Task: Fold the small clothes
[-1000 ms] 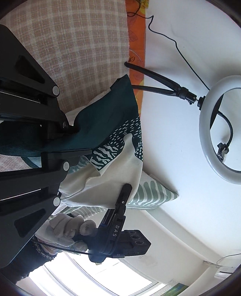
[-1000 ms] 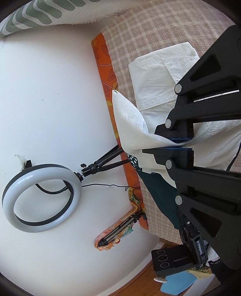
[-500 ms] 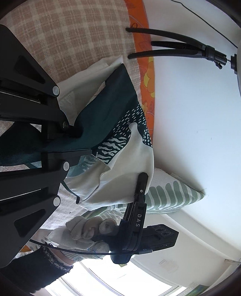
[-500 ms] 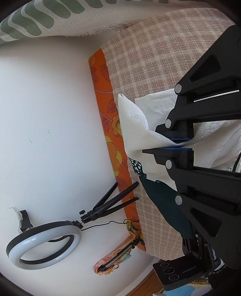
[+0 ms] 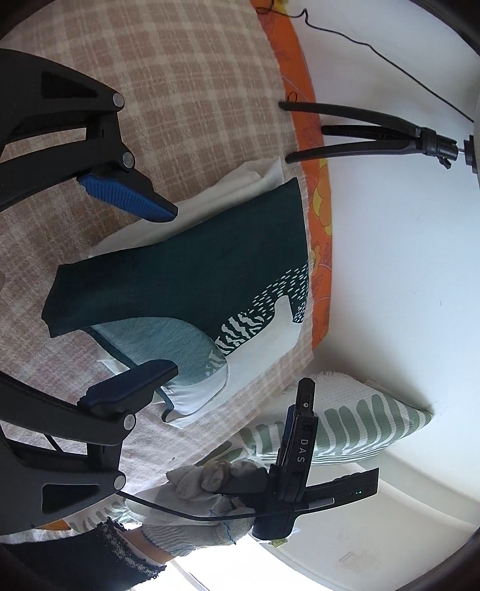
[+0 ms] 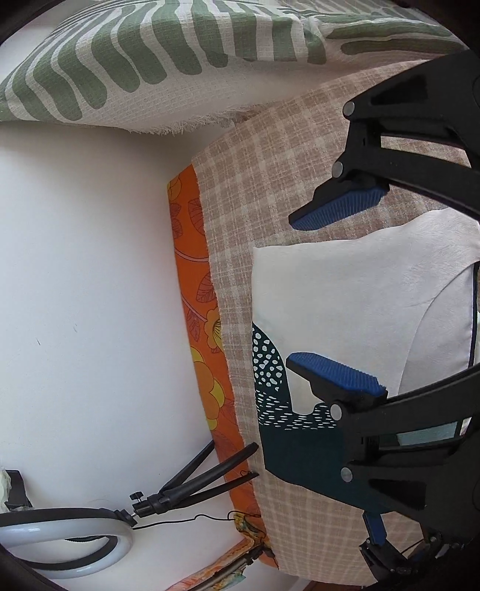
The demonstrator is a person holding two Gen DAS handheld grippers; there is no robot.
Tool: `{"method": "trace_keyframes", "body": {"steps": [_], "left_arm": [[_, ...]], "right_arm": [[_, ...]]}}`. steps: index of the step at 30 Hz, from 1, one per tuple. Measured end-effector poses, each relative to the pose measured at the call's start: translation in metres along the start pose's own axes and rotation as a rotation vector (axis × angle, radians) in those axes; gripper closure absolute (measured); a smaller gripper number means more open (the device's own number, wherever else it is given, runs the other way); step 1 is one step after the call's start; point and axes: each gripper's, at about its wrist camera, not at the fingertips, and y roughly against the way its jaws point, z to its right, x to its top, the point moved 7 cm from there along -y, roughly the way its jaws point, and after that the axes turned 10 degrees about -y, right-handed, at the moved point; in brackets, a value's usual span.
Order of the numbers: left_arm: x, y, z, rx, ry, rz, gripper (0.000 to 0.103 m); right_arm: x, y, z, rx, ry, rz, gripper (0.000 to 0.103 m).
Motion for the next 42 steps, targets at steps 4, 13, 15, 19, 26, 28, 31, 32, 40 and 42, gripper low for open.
{"method": "trace_keyframes", "body": {"steps": [4, 13, 15, 19, 26, 28, 31, 32, 40, 42], "left_arm": [[0.001, 0.011, -0.004, 0.018, -0.002, 0.005, 0.026], [-0.001, 0.042, 0.005, 0.035, -0.017, 0.037, 0.026], [-0.001, 0.051, 0.008, 0.041, -0.020, 0.052, 0.026], [-0.003, 0.069, 0.013, 0.048, -0.020, 0.071, 0.025], [-0.009, 0.101, 0.027, 0.071, -0.047, 0.106, 0.025], [-0.011, 0.112, 0.031, 0.079, -0.059, 0.116, 0.023], [-0.016, 0.128, 0.036, 0.085, -0.072, 0.135, 0.023], [-0.017, 0.133, 0.037, 0.089, -0.077, 0.143, 0.023], [-0.033, 0.176, 0.048, 0.136, -0.140, 0.183, 0.022], [-0.037, 0.187, 0.049, 0.156, -0.159, 0.195, 0.022]], "right_arm": [[0.000, 0.012, -0.001, -0.002, -0.026, 0.019, 0.031], [-0.013, 0.048, -0.009, -0.028, -0.053, 0.053, 0.031], [-0.016, 0.058, -0.012, -0.033, -0.053, 0.061, 0.031], [-0.020, 0.079, -0.022, -0.035, -0.047, 0.082, 0.031], [-0.027, 0.118, -0.043, -0.031, -0.029, 0.124, 0.031], [-0.031, 0.129, -0.049, -0.031, -0.024, 0.135, 0.031], [-0.040, 0.145, -0.059, -0.026, -0.020, 0.149, 0.031], [-0.043, 0.149, -0.062, -0.024, -0.019, 0.152, 0.031], [-0.071, 0.188, -0.087, -0.034, -0.015, 0.213, 0.009], [-0.077, 0.202, -0.092, -0.041, -0.025, 0.270, 0.000]]}}
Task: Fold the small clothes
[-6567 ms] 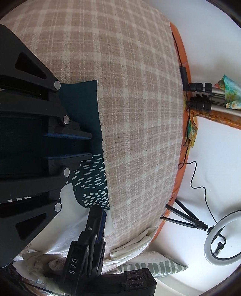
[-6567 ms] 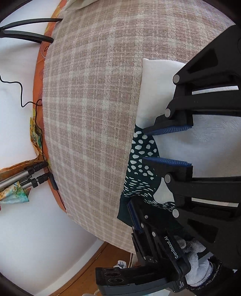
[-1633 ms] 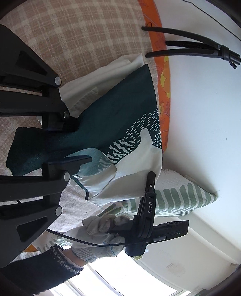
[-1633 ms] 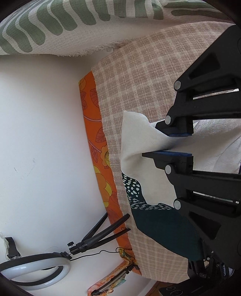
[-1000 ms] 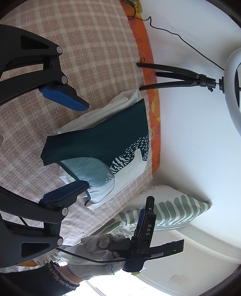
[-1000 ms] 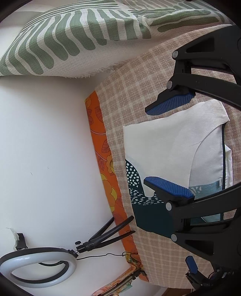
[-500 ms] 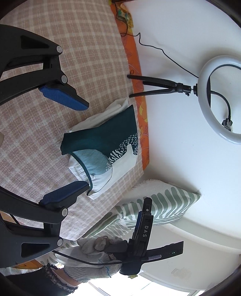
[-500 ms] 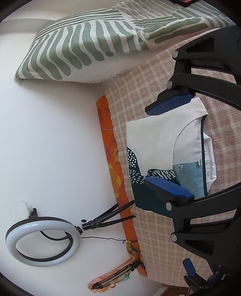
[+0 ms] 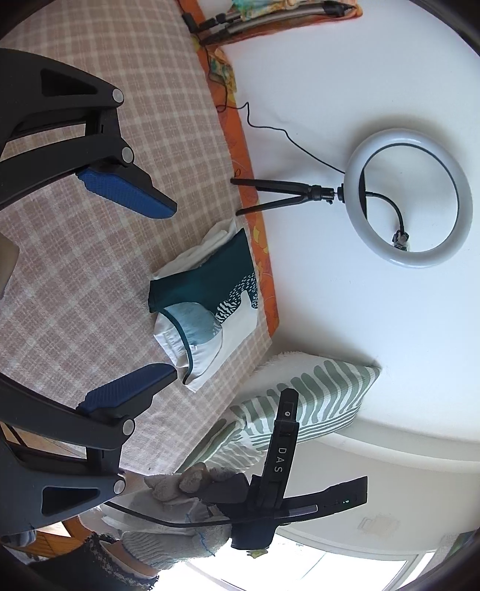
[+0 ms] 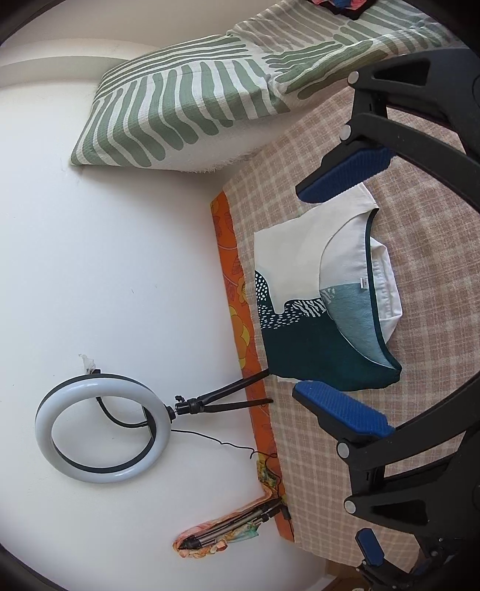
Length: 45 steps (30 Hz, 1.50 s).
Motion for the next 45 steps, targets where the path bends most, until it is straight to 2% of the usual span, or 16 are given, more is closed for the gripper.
{"method": "trace_keyframes", "body": {"steps": [2, 6, 11, 16, 22, 25, 35, 45], "left_arm": [[-0.004, 0.011, -0.001, 0.029, -0.012, 0.003, 0.020], [-0.011, 0.032, -0.006, 0.076, -0.023, 0.026, 0.018], [-0.023, 0.050, -0.011, 0.096, -0.017, 0.050, 0.008], [-0.040, 0.058, -0.015, 0.115, -0.017, 0.039, 0.004], [-0.055, 0.058, -0.013, 0.211, -0.123, 0.024, 0.001], [-0.060, 0.055, -0.013, 0.199, -0.122, 0.017, 0.001], [-0.071, 0.050, -0.022, 0.191, -0.060, 0.012, 0.001], [-0.079, 0.054, -0.026, 0.226, -0.070, -0.001, 0.001]], "right_arm": [[-0.004, 0.013, -0.005, -0.013, 0.004, 0.042, 0.000], [-0.016, 0.029, -0.018, -0.031, 0.044, 0.060, 0.000], [-0.038, 0.045, -0.025, -0.040, 0.014, 0.088, 0.000], [-0.065, 0.054, -0.031, -0.039, -0.012, 0.108, 0.000], [-0.090, 0.054, -0.035, -0.026, -0.051, 0.115, 0.000], [-0.100, 0.048, -0.033, -0.026, -0.071, 0.096, 0.000], [-0.097, 0.047, -0.016, -0.054, -0.141, 0.128, 0.000], [-0.096, 0.051, -0.016, -0.068, -0.127, 0.152, 0.000]]}}
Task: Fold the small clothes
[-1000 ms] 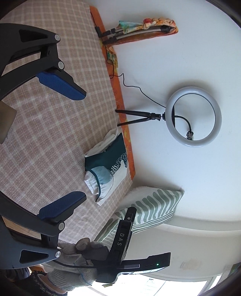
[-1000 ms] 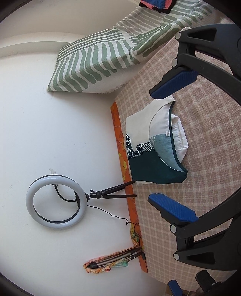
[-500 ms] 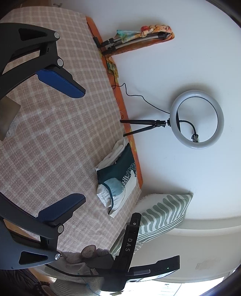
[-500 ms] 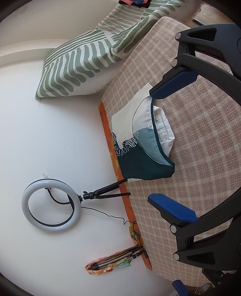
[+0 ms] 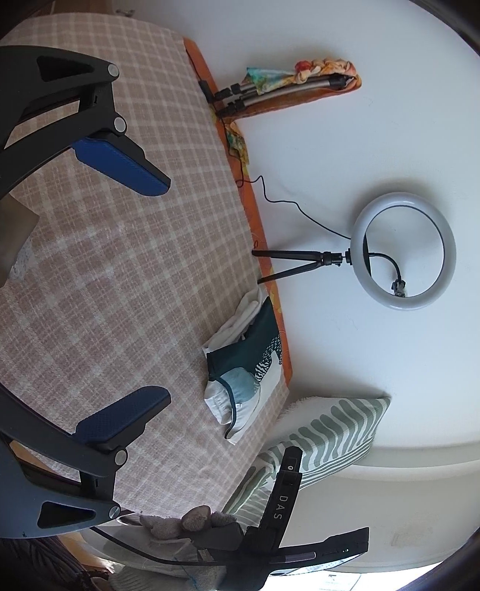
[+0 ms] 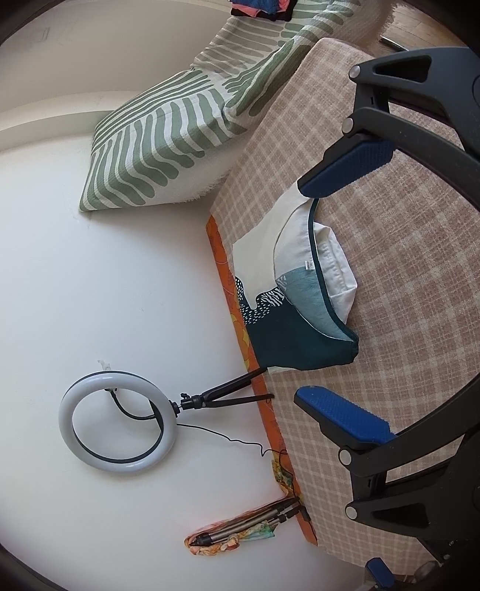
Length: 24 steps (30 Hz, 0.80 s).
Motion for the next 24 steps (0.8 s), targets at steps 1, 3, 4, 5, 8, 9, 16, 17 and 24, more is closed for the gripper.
{"method": "trace_keyframes", "body": {"steps": [1, 3, 4, 5, 8, 9, 16, 17, 24], "left_arm": [[-0.0002, -0.0001, -0.0004, -0.001, 0.001, 0.000, 0.001], [-0.0006, -0.0002, -0.0009, 0.005, -0.004, -0.001, 0.001], [-0.0005, 0.0001, -0.0013, 0.007, -0.004, 0.000, 0.001], [-0.0003, 0.0002, -0.0013, 0.006, -0.002, 0.001, 0.001], [0.0006, 0.0010, -0.0018, 0.006, -0.002, 0.005, 0.001], [0.0007, 0.0013, -0.0016, 0.007, -0.004, 0.006, 0.001], [0.0001, 0.0018, -0.0009, 0.005, -0.005, 0.003, 0.001], [0.0000, 0.0021, -0.0010, 0.005, -0.006, 0.004, 0.001], [0.0000, 0.0025, -0.0012, 0.004, -0.006, 0.004, 0.001]], "right_arm": [[0.0000, -0.0007, -0.0002, -0.001, 0.004, 0.001, 0.000], [-0.0004, -0.0015, -0.0002, 0.000, 0.002, -0.001, 0.000], [-0.0007, -0.0019, -0.0002, 0.001, 0.000, -0.003, 0.000], [-0.0008, -0.0025, 0.0001, 0.001, -0.001, -0.003, 0.000], [-0.0005, -0.0024, -0.0002, -0.002, 0.000, 0.005, 0.000], [-0.0005, -0.0022, -0.0004, -0.001, -0.001, 0.006, 0.000], [-0.0011, -0.0015, -0.0014, -0.002, 0.000, 0.008, 0.000], [-0.0011, -0.0016, -0.0015, -0.001, 0.000, 0.007, 0.000], [-0.0022, -0.0046, -0.0055, 0.002, 0.005, -0.001, 0.000]]}}
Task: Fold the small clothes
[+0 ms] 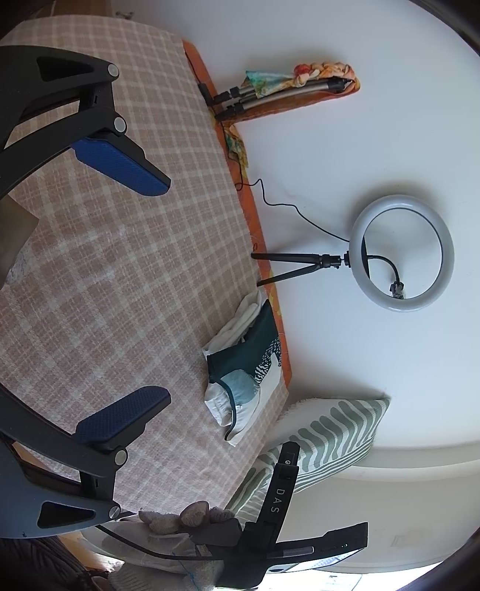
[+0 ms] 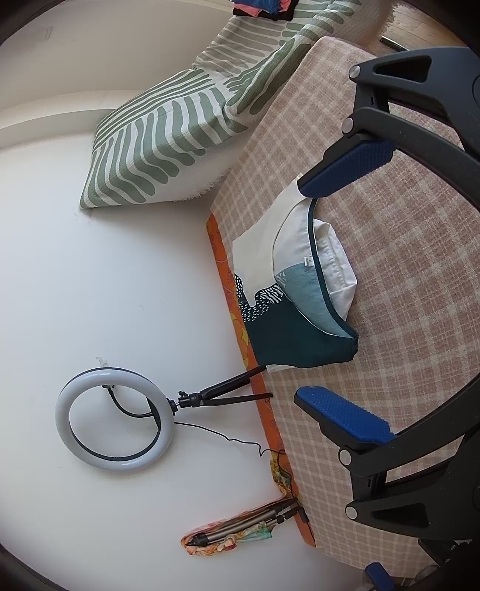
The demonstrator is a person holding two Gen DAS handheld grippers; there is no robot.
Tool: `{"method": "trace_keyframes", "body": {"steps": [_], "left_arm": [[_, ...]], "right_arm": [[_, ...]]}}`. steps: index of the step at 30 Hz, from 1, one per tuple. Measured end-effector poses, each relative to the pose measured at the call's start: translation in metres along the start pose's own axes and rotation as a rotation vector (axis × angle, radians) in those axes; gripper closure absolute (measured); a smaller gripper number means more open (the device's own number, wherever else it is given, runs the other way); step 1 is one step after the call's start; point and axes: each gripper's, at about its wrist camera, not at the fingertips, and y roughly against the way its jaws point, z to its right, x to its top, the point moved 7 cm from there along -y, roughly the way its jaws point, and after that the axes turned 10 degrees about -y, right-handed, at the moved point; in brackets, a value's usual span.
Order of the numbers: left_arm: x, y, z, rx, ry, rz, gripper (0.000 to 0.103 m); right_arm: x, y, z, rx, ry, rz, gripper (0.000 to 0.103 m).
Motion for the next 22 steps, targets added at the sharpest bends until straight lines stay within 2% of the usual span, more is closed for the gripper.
{"method": "trace_keyframes", "body": {"steps": [22], "left_arm": [[-0.0056, 0.0008, -0.0066, 0.009, 0.029, -0.025, 0.001]], "right_arm": [[-0.0039, -0.0007, -0.0016, 0.002, 0.001, -0.004, 0.000]]}}
